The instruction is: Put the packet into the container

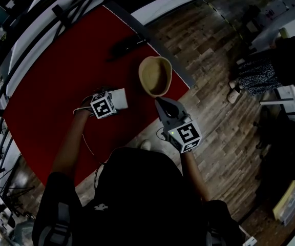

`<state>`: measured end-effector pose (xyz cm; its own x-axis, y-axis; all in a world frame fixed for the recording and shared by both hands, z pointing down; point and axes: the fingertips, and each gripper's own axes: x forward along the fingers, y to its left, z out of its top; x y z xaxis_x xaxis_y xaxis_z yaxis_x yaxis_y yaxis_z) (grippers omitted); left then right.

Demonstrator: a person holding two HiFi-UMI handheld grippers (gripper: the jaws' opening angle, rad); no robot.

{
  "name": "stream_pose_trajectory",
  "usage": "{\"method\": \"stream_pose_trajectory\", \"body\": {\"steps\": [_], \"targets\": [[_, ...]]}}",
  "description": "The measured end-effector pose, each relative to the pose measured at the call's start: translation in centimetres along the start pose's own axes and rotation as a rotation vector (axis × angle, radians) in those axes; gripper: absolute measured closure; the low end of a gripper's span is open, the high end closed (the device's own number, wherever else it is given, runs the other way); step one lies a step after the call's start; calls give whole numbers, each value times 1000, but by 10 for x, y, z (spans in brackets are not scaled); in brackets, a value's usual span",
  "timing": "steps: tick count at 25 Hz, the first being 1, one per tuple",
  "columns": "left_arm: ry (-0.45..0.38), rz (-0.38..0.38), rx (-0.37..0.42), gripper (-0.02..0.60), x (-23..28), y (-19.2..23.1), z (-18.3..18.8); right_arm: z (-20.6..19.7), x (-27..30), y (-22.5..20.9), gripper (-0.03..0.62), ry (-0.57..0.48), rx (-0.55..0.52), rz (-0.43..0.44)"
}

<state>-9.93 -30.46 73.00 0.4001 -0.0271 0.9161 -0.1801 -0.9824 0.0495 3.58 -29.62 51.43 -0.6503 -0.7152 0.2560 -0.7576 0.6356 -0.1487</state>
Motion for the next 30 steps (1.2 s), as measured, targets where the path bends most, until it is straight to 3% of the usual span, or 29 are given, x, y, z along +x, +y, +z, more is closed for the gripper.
{"method": "stream_pose_trajectory", "body": {"steps": [14, 30], "targets": [[70, -56, 67, 92, 18, 1, -11, -4, 7, 3, 572, 28, 3, -1], [26, -38, -3, 120, 4, 10, 4, -9, 10, -1, 572, 35, 14, -12]]}}
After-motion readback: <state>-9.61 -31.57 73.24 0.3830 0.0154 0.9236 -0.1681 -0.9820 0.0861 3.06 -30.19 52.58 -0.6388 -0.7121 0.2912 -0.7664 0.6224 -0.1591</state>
